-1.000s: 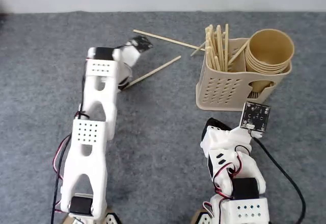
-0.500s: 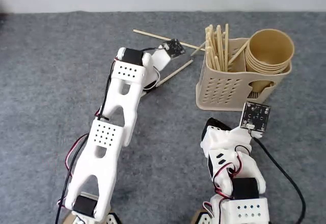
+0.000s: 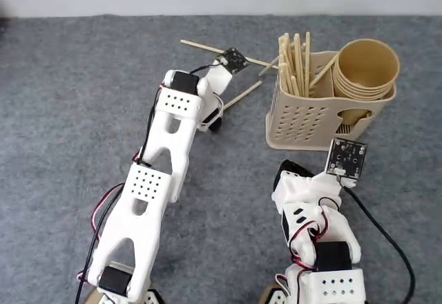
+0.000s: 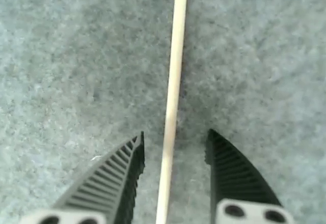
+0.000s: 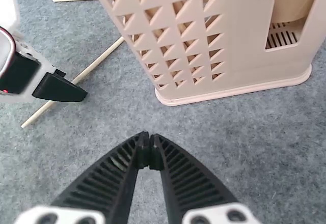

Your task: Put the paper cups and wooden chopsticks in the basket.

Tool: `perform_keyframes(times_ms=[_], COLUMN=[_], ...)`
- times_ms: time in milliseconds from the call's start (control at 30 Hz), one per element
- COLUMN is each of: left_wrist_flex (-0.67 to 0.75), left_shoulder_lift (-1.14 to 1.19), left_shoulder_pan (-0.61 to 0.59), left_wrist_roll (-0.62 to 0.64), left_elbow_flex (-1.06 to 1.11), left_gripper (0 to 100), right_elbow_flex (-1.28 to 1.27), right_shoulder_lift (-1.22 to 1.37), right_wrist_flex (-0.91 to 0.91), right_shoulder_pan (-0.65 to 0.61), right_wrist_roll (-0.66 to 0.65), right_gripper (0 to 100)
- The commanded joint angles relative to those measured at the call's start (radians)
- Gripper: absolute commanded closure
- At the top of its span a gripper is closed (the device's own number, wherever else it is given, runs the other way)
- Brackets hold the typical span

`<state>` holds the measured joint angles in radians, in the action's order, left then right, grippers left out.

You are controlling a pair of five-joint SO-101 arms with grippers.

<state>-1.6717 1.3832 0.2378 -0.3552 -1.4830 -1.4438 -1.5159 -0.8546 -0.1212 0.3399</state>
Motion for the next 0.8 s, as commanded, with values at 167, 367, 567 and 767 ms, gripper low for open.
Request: perform_keyframes(times_ms=[167,367,567,767], left_wrist_flex=[0.021,0.025,0.015,-0.048], left_shoulder_lift=[0.069,0.066,0.041,-0.014], left_shoulder_pan=[0.015,0.015,0.015,0.009], left_wrist_roll=[-0.157,-0.204,-0.203,-0.198], left_elbow_flex=[-0.019,0.018,-0.042,-0.202], left_gripper=[95,99,99,99], right_elbow_flex=[0.009,0.009,0.009,0.009], right_shoulder_lift=[-0.01,-0.01,-0.01,-0.01], right_wrist_flex=[0.024,0.024,0.024,0.024], right_shoulder_pan=[-0.002,-0.002,-0.002,-0.002], right_wrist_roll=[0.009,0.009,0.009,0.009], right_gripper=[99.0,99.0,99.0,99.0])
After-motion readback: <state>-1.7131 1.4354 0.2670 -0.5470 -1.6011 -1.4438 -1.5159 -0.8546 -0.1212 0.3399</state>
